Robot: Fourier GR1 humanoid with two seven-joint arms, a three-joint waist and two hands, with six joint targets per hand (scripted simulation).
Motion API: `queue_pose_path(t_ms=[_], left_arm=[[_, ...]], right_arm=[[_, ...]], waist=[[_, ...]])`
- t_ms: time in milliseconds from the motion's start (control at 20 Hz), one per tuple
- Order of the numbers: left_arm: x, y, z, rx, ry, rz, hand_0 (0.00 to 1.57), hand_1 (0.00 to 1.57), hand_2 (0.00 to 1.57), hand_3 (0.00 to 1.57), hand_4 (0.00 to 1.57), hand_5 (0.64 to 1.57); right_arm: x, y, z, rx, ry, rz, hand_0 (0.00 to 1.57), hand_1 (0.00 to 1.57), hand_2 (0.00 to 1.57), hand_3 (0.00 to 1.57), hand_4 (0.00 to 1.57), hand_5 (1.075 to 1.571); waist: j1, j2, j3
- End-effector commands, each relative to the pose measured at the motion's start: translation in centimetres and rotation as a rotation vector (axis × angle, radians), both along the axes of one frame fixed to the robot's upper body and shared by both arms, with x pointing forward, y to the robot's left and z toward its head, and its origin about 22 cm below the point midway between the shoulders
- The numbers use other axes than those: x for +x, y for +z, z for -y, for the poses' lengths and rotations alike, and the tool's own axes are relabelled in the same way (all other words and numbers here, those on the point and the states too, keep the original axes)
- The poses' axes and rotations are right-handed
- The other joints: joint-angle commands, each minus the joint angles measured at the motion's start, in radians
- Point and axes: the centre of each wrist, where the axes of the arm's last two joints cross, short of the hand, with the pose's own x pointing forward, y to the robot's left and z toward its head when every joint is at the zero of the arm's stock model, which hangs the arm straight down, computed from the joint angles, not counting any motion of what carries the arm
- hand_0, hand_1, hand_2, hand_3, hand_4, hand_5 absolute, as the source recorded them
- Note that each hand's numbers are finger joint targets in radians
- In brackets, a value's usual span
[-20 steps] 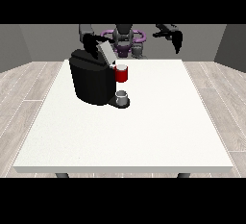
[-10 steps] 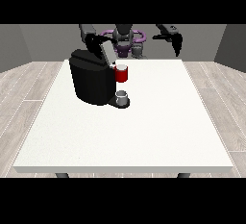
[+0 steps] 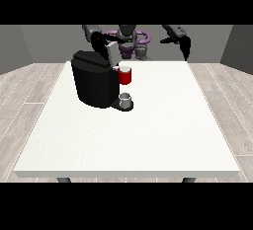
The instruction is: Insert the coffee pod into the coffee machine and close the lid
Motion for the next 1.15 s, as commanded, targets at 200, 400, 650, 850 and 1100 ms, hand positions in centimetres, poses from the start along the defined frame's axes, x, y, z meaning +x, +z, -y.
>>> queue_pose_path(t_ms=[200, 400, 650, 850, 1100], left_arm=[[0.2, 0.6, 2.6, -0.015, -0.070, -0.005, 0.00, 0.00, 0.00, 0.00, 0.00, 1.571], [0.1, 1.3, 4.2, -0.006, -0.091, 0.055, 0.00, 0.00, 0.00, 0.00, 0.18, 1.571], [0.2, 0.1, 3.6, -0.029, -0.087, 0.113, 0.00, 0.00, 0.00, 0.00, 0.21, 1.571], [-0.6, -0.5, 1.7, -0.030, -0.024, 0.012, 0.00, 0.00, 0.00, 0.00, 0.19, 1.571], [-2.9, -3.2, 0.1, -0.027, 0.043, -0.012, 0.00, 0.00, 0.00, 0.00, 0.19, 1.571]], right_arm=[[0.0, 0.2, -2.5, -0.094, 0.042, 0.052, 0.00, 0.00, 0.00, 0.00, 0.14, 1.571], [-0.1, 0.4, -1.0, -0.087, 0.021, 0.055, 0.00, 0.00, 0.00, 0.00, 0.07, 1.571], [-0.8, 1.9, -4.4, 0.006, 0.169, 0.137, 0.00, 0.00, 0.00, 0.00, 0.13, 1.571], [-4.7, -4.2, -6.3, 0.079, 0.233, 0.035, 0.00, 0.00, 0.00, 0.00, 0.28, 1.571], [-8.2, -9.2, -3.5, 0.201, 0.149, 0.000, 0.00, 0.00, 0.00, 0.00, 0.16, 1.571]], waist=[[0.070, -0.028, -0.0054], [0.077, -0.038, -0.0053], [0.029, -0.007, -0.0059], [-0.022, -0.140, -0.0055], [-0.101, -0.140, -0.0054]])
